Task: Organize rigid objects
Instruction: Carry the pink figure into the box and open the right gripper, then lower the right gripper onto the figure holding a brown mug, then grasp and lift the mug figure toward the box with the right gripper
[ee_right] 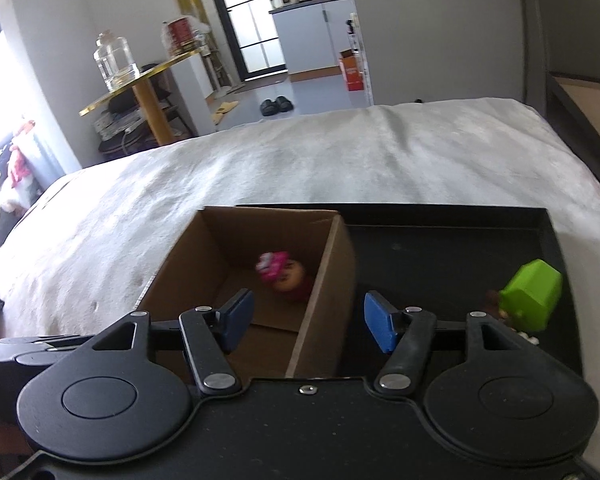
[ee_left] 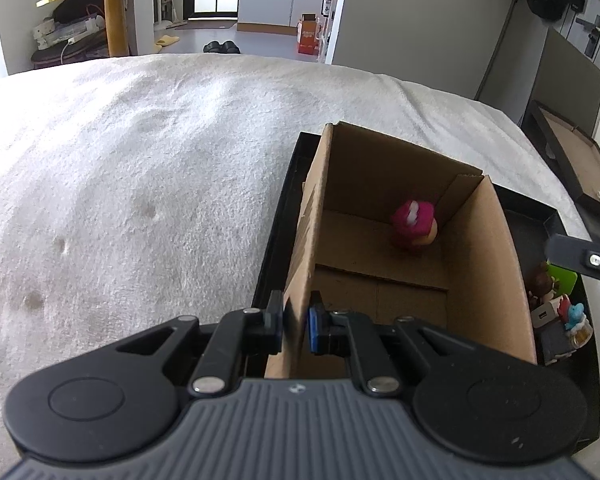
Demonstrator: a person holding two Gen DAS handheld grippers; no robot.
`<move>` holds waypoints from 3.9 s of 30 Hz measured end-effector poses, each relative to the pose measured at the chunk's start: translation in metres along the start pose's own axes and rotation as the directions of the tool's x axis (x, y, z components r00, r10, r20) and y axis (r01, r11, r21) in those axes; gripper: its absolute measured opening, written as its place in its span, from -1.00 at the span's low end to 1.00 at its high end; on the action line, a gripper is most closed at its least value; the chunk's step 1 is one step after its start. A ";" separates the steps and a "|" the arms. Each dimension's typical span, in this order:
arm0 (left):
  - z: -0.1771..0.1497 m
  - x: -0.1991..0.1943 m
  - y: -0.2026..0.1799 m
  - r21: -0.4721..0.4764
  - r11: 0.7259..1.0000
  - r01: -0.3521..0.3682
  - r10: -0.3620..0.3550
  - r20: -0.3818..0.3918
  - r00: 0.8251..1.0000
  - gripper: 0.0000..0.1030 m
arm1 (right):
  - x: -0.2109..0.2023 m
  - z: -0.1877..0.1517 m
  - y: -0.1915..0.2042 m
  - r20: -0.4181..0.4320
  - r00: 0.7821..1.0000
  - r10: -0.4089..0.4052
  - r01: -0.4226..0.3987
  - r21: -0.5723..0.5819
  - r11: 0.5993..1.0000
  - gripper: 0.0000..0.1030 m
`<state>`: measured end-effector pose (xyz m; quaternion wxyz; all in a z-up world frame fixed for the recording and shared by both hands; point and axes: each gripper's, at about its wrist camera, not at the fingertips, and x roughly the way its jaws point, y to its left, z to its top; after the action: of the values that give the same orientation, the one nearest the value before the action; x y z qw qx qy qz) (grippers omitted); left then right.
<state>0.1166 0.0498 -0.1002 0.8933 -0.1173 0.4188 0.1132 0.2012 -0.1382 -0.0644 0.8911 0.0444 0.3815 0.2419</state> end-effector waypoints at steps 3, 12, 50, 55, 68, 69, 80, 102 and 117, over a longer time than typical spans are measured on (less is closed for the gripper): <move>0.002 0.000 -0.003 0.002 1.000 -0.013 0.013 -0.007 1.000 -0.77 | -0.006 -0.002 -0.014 0.005 1.000 -0.018 0.018 0.025 1.000 0.21; 0.007 -0.002 -0.019 0.043 0.998 -0.055 0.056 -0.027 0.998 -0.19 | -0.016 -0.013 -0.055 -0.001 0.998 -0.069 0.069 0.083 0.994 0.25; 0.016 -0.003 -0.076 0.188 0.957 -0.222 0.226 0.000 0.974 0.73 | -0.002 -0.053 -0.122 -0.078 0.989 -0.125 0.131 0.083 0.988 0.14; 0.015 -0.002 -0.076 0.186 0.955 -0.233 0.238 -0.004 0.971 0.73 | 0.000 -0.052 -0.119 -0.072 0.991 -0.113 0.115 0.027 0.993 -0.15; 0.016 -0.005 -0.067 0.161 0.958 -0.238 0.241 0.001 0.970 0.73 | -0.007 -0.053 -0.120 -0.096 0.989 -0.112 0.116 0.031 0.993 -0.27; 0.016 -0.006 -0.065 0.158 0.958 -0.238 0.240 0.001 0.971 0.73 | -0.007 -0.053 -0.119 -0.095 0.989 -0.113 0.117 0.034 0.993 -0.27; 0.014 -0.006 -0.050 0.128 0.965 -0.229 0.231 0.000 0.973 0.73 | -0.015 -0.042 -0.108 -0.048 0.992 -0.115 0.116 0.012 0.993 -0.28; 0.009 -0.013 -0.020 0.083 0.976 -0.200 0.200 0.004 0.980 0.73 | -0.010 -0.002 -0.045 0.032 0.998 -0.048 0.050 -0.076 0.996 -0.27; 0.001 -0.012 -0.015 0.072 0.992 -0.103 0.102 0.022 0.995 0.71 | 0.017 0.020 0.013 0.031 1.000 0.001 0.004 -0.175 0.985 -0.27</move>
<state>0.1142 0.0345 -0.0890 0.8939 -0.0617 0.4199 0.1444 0.2201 -0.1173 -0.0580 0.8974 -0.0308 0.3452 0.2730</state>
